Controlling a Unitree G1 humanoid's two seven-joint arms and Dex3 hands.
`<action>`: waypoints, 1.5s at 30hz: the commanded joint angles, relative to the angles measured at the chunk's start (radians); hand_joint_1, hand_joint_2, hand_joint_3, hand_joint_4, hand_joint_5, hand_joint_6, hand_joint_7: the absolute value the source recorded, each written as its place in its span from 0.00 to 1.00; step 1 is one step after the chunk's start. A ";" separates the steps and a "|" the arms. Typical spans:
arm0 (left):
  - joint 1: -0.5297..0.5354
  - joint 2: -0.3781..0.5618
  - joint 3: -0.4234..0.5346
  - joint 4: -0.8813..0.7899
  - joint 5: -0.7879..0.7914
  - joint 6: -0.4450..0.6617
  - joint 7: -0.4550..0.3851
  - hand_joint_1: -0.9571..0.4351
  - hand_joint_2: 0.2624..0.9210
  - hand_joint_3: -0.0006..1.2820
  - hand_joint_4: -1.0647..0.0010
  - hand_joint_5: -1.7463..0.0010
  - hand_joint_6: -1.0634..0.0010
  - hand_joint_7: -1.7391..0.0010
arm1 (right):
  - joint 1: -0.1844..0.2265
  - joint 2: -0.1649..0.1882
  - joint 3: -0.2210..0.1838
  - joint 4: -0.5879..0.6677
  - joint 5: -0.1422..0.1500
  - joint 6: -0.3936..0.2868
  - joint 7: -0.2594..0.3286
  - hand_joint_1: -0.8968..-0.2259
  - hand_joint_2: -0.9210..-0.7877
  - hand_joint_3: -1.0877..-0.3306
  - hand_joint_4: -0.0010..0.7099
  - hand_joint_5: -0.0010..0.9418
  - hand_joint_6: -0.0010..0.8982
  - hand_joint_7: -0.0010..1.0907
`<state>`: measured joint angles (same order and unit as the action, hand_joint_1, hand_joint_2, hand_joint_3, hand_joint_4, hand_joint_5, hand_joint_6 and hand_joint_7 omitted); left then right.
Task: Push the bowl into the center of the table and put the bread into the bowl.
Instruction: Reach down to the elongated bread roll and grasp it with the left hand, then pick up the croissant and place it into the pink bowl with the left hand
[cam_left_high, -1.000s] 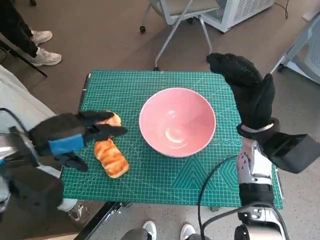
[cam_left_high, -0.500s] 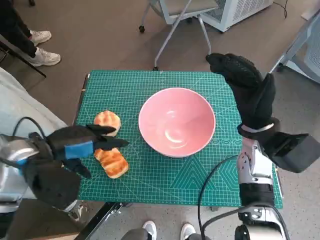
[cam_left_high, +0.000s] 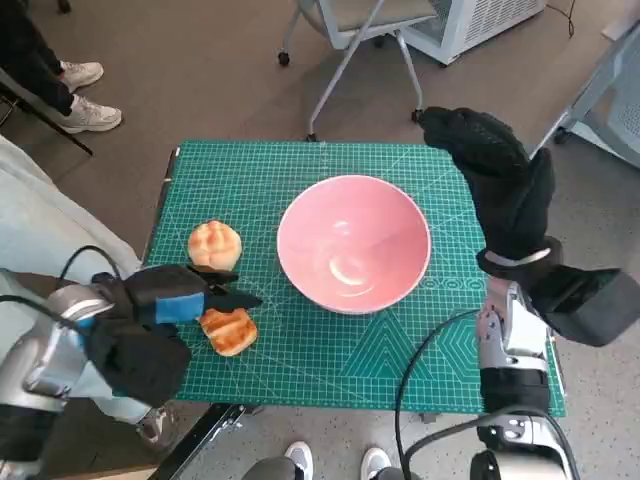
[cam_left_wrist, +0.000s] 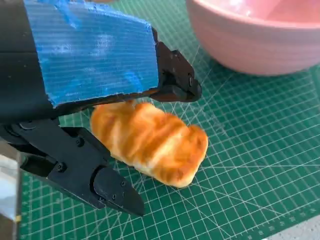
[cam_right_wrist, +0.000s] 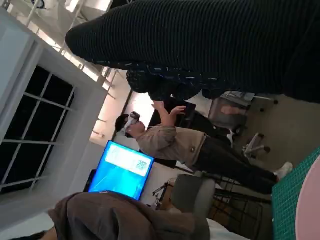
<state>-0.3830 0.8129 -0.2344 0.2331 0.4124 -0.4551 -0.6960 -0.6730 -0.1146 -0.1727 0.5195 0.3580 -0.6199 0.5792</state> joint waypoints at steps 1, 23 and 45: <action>-0.015 -0.026 -0.029 0.066 0.034 -0.068 0.058 0.70 0.74 0.03 0.71 0.99 0.61 0.99 | 0.028 -0.005 -0.002 0.003 0.006 0.013 0.005 0.33 0.00 0.47 0.25 0.00 0.00 0.57; -0.045 -0.020 -0.084 0.126 0.210 -0.140 0.216 0.69 1.00 0.07 0.37 0.32 0.39 0.41 | 0.031 -0.002 -0.005 0.009 0.017 0.021 0.020 0.34 0.00 0.47 0.24 0.00 0.00 0.56; 0.000 0.097 0.224 -0.262 -0.193 0.016 0.072 0.69 0.99 0.01 0.30 0.36 0.32 0.40 | 0.028 -0.004 -0.018 0.028 0.020 0.013 0.026 0.34 0.00 0.48 0.23 0.00 0.01 0.56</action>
<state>-0.3727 0.8870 -0.0628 0.0420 0.2830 -0.4781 -0.6032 -0.6647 -0.1149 -0.1876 0.5326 0.3706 -0.6104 0.5971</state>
